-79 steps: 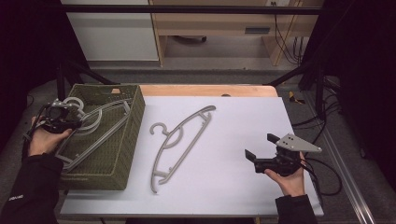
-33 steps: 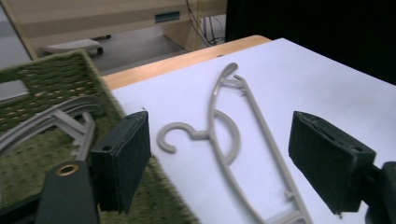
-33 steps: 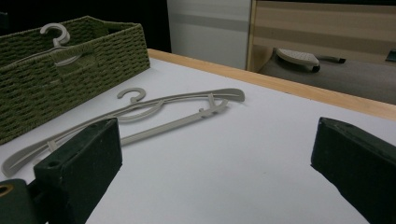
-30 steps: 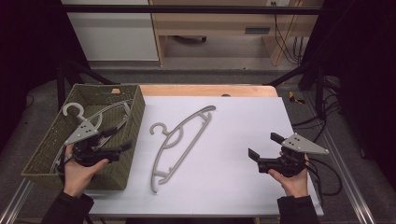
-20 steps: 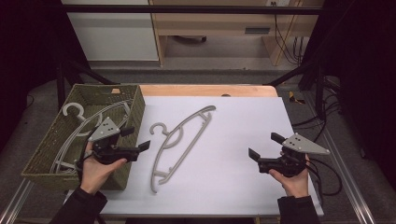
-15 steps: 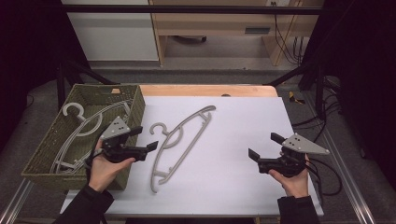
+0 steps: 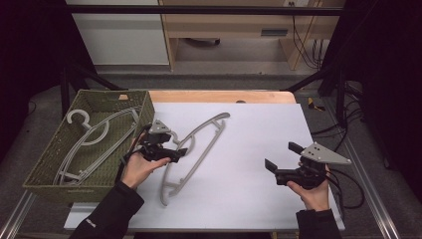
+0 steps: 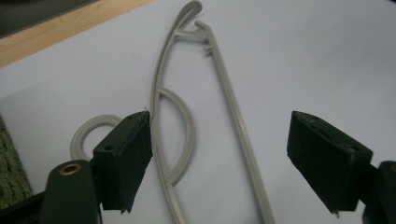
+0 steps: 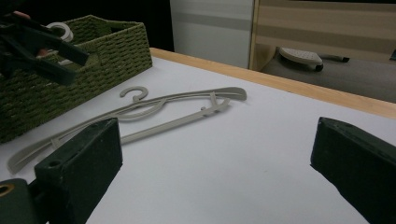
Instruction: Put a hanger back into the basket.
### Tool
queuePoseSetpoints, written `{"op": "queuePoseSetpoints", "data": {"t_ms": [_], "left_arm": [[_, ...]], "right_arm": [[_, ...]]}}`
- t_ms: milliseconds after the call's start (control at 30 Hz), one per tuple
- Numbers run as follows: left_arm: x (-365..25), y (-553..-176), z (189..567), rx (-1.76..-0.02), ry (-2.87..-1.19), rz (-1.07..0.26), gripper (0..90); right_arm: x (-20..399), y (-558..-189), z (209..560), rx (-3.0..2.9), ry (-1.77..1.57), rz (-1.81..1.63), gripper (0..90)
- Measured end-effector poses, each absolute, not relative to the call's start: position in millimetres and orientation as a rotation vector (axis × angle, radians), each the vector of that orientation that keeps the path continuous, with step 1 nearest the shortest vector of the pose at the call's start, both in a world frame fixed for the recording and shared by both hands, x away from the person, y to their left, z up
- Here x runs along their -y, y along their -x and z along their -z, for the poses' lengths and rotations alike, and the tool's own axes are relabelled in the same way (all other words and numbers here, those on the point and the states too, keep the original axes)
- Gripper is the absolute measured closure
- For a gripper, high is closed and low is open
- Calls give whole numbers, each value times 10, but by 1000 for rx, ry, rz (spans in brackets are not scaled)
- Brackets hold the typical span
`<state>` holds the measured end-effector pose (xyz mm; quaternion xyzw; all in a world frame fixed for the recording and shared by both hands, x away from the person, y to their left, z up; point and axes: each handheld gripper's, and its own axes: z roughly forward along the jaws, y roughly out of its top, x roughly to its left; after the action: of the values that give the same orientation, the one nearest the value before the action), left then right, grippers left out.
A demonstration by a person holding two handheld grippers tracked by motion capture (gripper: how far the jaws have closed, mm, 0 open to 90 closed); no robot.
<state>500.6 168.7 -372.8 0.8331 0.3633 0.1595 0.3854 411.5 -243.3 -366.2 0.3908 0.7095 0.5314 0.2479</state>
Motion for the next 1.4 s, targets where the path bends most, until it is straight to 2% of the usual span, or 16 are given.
{"op": "queuePoseSetpoints", "data": {"t_ms": [167,567,600,967,1400], "left_arm": [[-1616,-5158,3842,-978,-2183,-414,234],[-1553,-5539,4154,-1110,-2247,-345,336],[-1562,-5569,4176,-1126,-2247,-337,386],[-1602,-5737,4381,-1199,-2306,-298,493],[-1599,-5798,4536,-1237,-2338,-251,681]], "right_arm": [[2437,-4121,3661,-1932,-1064,-1447,25],[2440,-4113,3652,-1931,-1063,-1452,25],[2436,-4113,3654,-1932,-1063,-1450,25],[2434,-4108,3648,-1936,-1053,-1451,25],[2435,-4109,3648,-1938,-1051,-1448,26]]}}
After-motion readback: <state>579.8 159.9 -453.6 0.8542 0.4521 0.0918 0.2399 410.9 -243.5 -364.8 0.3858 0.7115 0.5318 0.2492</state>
